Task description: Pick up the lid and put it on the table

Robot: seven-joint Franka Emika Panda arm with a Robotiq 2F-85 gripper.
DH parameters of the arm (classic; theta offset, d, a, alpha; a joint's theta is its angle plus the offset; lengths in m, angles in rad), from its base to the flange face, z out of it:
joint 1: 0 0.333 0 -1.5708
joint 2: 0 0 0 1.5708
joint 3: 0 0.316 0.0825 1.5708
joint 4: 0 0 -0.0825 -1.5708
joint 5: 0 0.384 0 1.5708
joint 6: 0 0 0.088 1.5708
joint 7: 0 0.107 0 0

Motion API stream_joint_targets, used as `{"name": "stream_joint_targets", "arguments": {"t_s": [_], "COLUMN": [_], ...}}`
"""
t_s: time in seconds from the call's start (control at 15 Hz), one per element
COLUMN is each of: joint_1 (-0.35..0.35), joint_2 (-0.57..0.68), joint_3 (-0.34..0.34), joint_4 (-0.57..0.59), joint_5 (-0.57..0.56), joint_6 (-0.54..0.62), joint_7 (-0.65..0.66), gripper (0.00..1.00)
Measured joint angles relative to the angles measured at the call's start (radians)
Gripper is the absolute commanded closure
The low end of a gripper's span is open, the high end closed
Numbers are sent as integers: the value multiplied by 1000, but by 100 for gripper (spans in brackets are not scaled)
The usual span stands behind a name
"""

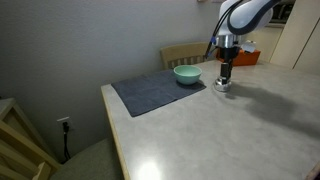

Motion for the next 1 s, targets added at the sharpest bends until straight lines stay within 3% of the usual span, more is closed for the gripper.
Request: {"name": "stream_joint_targets", "arguments": {"t_s": [0.07, 0.13, 0.2, 0.4, 1.0], "joint_1": [0, 0, -1, -1, 1], "joint_2": [1, 2, 4, 7, 22], "joint_3": [0, -1, -1, -7, -10], "joint_4": [1, 1, 2, 6, 16], "joint_5": [0, 0, 0, -4, -27], "joint_6": [-1, -1, -1, -2, 17], "joint_7": [0, 0, 0, 1, 3], "gripper": [13, 18, 10, 0, 0]}}
